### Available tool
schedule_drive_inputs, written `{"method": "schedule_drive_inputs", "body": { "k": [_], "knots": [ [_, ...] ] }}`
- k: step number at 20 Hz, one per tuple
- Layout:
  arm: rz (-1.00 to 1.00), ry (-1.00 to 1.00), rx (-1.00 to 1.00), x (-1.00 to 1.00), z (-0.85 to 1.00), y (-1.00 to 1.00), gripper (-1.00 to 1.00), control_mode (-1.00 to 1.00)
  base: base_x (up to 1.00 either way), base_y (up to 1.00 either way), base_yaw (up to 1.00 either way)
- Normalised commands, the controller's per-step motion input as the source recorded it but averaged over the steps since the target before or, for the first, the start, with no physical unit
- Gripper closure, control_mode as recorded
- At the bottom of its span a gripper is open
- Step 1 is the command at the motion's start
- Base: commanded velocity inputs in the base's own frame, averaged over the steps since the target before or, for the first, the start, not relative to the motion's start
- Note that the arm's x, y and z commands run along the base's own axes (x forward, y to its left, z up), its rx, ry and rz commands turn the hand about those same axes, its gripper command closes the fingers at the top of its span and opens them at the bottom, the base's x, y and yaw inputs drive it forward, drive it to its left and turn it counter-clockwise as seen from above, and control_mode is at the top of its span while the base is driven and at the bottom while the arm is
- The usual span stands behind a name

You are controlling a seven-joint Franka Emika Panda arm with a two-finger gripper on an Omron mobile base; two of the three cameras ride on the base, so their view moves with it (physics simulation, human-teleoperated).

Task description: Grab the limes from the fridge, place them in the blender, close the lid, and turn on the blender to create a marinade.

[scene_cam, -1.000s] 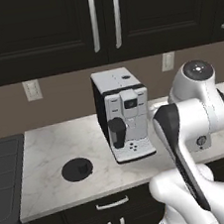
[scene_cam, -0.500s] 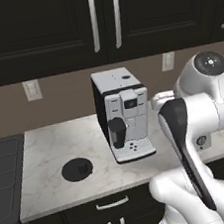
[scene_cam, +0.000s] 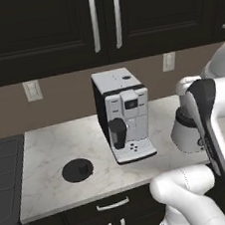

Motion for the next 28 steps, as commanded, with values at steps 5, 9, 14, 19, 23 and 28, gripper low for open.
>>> {"method": "schedule_drive_inputs", "body": {
  "k": [5, 9, 14, 19, 23, 28],
  "knots": [
    [0.0, 0.0, 0.09, 0.25, 0.0, -0.71, 1.0, -1.0, 0.0, 0.0, 0.0],
    [0.0, 0.0, 0.09, 0.41, 0.0, -0.39, 1.0, -1.0, 0.0, 0.0, 0.0],
    [0.0, 0.0, 0.05, 0.45, -0.14, -0.16, 1.0, -1.0, 0.0, 0.0, 0.0],
    [0.02, 0.0, 0.01, 0.43, -0.35, -0.13, 1.0, -1.0, 0.0, 0.0, 0.0],
    [0.01, 0.0, 0.01, 0.43, -0.39, -0.21, 1.0, -1.0, 0.0, 0.0, 0.0],
    [0.02, 0.0, 0.01, 0.43, -0.35, -0.22, 1.0, -1.0, 0.0, 0.0, 0.0]
  ]
}}
